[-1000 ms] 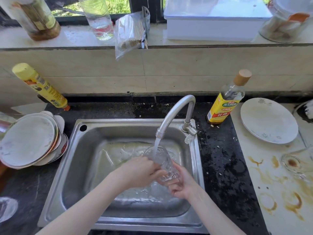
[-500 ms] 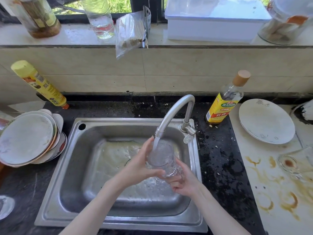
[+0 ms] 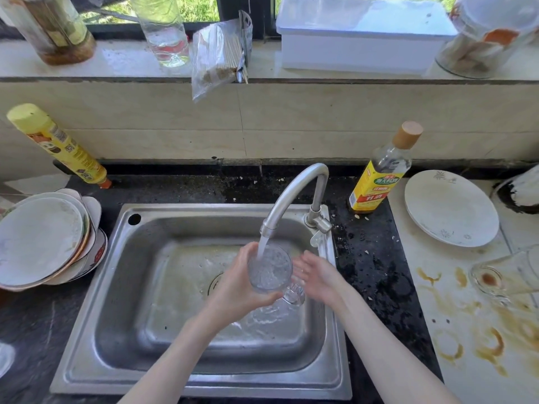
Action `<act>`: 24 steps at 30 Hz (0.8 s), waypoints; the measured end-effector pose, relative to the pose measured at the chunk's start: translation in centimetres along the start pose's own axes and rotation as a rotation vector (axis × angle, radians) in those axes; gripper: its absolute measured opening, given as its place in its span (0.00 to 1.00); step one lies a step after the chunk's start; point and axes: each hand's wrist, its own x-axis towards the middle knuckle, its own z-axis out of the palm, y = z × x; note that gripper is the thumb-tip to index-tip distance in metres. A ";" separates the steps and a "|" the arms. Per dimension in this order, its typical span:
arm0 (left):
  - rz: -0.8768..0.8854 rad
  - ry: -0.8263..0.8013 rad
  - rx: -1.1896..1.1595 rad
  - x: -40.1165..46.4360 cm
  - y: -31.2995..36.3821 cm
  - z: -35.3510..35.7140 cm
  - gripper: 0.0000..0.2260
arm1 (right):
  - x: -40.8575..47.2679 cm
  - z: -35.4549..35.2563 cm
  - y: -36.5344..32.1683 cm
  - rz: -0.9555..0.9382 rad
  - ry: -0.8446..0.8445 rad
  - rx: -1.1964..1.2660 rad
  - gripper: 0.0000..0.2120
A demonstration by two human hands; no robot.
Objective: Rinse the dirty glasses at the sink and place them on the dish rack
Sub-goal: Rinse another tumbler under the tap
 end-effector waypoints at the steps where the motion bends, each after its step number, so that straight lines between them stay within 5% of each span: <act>1: -0.006 0.006 0.005 0.0 0.0 0.1 0.32 | 0.5 -0.1 -0.6 -0.042 0.038 0.123 0.19; 5: -0.041 0.027 0.009 0.1 0.1 0.3 0.32 | 1.0 0.5 -1.9 -0.098 0.065 0.371 0.16; 9: -0.085 0.054 0.022 0.4 -0.1 0.1 0.38 | 0.8 0.6 -1.9 -0.089 0.088 0.360 0.06; 20: -0.081 0.071 0.030 1.8 1.6 -1.4 0.37 | -2.8 0.7 -8.5 -0.143 0.004 0.519 0.18; 24: -0.067 0.085 0.030 2.5 2.4 -1.6 0.39 | -2.8 0.3 -8.0 -0.163 -0.006 0.450 0.15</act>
